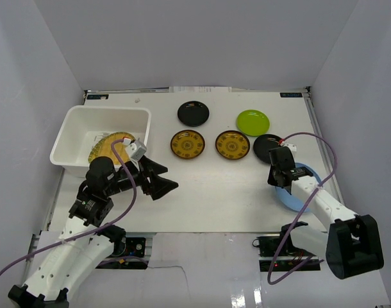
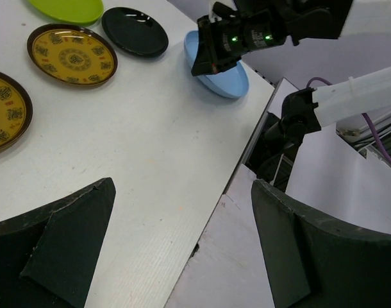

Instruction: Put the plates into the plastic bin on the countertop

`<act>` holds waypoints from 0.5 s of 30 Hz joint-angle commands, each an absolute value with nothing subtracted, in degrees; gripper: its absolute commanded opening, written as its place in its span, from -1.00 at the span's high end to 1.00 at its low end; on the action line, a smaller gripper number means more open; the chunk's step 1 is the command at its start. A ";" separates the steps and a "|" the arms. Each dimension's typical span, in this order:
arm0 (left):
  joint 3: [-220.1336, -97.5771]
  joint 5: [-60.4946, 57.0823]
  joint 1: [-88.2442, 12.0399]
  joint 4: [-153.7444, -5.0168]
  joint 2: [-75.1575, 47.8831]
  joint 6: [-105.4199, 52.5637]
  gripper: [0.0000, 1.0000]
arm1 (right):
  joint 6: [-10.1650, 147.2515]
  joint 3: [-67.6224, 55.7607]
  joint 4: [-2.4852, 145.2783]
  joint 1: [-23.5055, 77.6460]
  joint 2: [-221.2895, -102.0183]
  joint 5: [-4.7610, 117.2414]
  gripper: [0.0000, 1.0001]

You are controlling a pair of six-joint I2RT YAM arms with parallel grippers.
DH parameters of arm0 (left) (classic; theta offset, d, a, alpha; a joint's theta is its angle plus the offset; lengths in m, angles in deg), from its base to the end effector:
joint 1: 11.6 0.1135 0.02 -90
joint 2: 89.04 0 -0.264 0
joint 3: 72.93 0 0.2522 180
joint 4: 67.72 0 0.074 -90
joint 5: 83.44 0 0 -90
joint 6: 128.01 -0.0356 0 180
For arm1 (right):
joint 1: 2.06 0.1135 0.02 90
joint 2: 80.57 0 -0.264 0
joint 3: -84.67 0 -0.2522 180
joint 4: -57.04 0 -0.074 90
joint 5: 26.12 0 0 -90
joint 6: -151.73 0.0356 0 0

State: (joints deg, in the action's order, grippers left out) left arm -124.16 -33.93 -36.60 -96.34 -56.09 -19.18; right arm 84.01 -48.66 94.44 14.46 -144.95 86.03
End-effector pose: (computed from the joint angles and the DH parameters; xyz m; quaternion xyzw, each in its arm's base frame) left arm 0.1147 -0.0790 0.3181 0.2601 0.7075 -0.4708 0.4583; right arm 0.2025 0.0461 0.1871 0.1046 0.9322 -0.0751 0.3384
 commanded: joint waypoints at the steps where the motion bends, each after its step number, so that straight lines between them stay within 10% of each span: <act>1: -125.62 -30.02 -36.83 -98.62 -54.51 -20.34 -0.96 | 87.48 -46.85 97.95 15.43 -139.22 82.34 0.85; 7: -125.88 -28.87 -36.83 -99.41 -53.18 -20.34 -0.96 | 87.74 -41.76 102.53 19.55 -132.96 79.35 0.85; 15: -135.79 -16.40 -36.83 -100.03 -56.70 -15.34 -0.96 | 82.75 -14.89 100.26 49.34 -148.72 90.77 0.84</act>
